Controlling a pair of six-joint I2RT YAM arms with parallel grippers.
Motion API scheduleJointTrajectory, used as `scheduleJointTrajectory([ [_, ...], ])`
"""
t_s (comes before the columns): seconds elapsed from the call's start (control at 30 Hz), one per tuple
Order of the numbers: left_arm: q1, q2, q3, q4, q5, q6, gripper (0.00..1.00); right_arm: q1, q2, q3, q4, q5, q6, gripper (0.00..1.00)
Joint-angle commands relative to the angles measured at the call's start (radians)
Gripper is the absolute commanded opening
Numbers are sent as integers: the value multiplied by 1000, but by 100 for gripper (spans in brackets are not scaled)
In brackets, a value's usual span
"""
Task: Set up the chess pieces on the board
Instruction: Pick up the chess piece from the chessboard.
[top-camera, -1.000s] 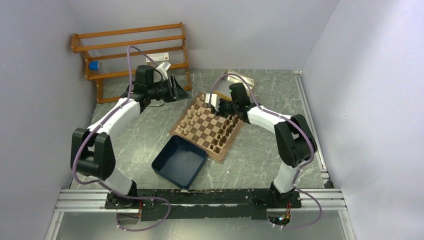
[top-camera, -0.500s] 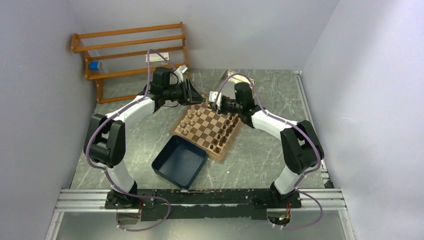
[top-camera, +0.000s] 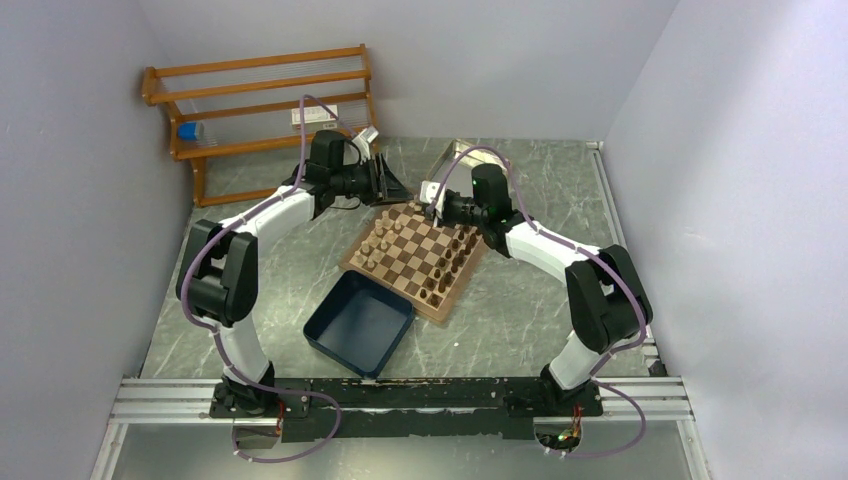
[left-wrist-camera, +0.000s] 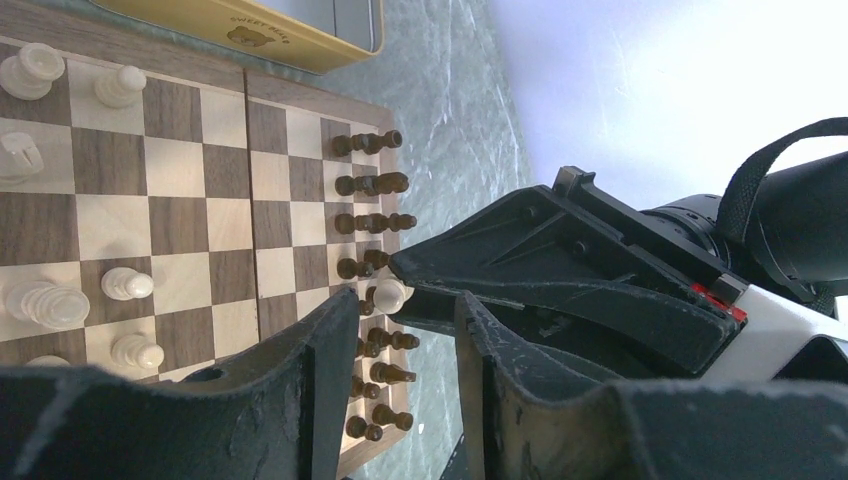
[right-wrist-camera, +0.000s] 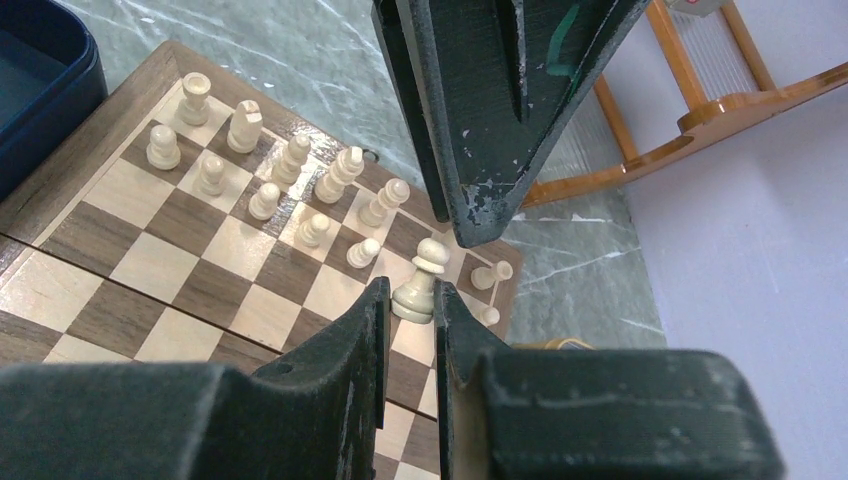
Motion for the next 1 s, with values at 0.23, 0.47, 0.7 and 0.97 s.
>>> scheduleJointTrajectory([
  [0.23,-6,12,1,50,18,-19,41,-2,-33,-6,44,-19,21,11],
  [0.47,-11,26,-2,62,21,-25,41,-2,-31,-2,43,-20,25,11],
  [0.7,-16,34,-8,70,25,-30,40,-5,-35,-4,51,-19,31,11],
  [0.97,-21,39,-14,90,37,-45,33,-5,-34,-8,56,-20,35,12],
])
